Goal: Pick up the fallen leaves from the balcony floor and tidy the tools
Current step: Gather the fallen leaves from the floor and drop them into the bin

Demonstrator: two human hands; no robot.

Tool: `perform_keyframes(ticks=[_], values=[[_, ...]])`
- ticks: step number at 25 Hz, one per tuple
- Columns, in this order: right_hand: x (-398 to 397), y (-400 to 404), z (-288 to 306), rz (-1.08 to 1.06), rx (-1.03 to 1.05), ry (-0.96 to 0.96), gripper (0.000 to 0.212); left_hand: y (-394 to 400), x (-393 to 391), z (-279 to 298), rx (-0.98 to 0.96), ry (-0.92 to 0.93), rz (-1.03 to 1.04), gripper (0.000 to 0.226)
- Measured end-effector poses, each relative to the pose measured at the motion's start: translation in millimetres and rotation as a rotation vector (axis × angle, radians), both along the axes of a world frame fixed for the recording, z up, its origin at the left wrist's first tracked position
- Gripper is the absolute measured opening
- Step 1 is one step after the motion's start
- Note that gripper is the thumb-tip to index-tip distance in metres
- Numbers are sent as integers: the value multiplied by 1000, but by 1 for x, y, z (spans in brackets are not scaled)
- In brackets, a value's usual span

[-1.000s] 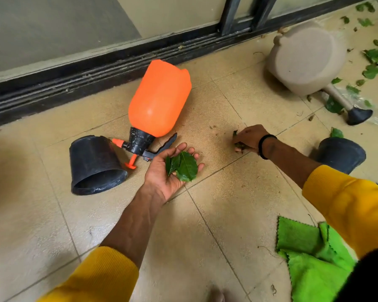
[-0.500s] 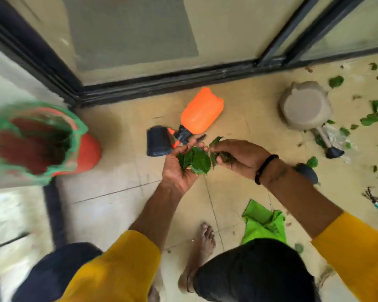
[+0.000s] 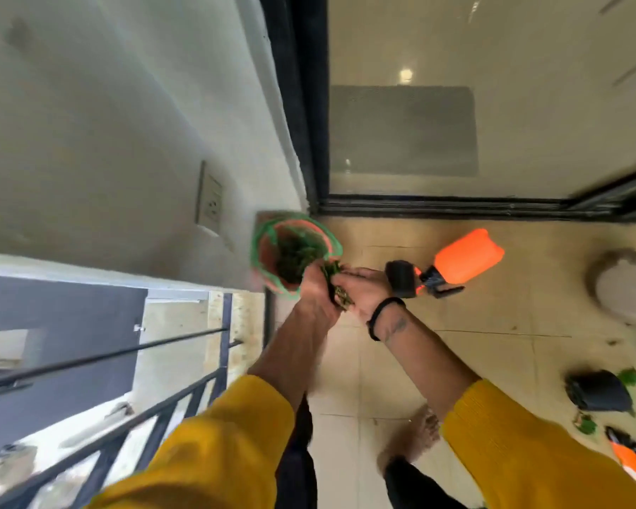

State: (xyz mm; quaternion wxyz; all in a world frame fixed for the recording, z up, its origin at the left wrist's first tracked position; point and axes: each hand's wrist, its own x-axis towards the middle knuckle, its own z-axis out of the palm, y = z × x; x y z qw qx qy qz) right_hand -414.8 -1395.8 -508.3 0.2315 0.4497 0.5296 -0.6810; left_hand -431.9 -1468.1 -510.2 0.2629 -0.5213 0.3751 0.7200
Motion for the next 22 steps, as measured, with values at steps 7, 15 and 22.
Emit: perform_keyframes(ticks=[7,15,22], values=[[-105,-86,-96,-59,-217,-195,7,-102,-93,-82,15,-89,-117,52],[-90,-47,-92,-314,-189,-207,18,-122,-97,-82,-90,-88,-206,48],[37,29,6,-536,-210,-213,12,-63,-44,3,-150,-74,-708,21]])
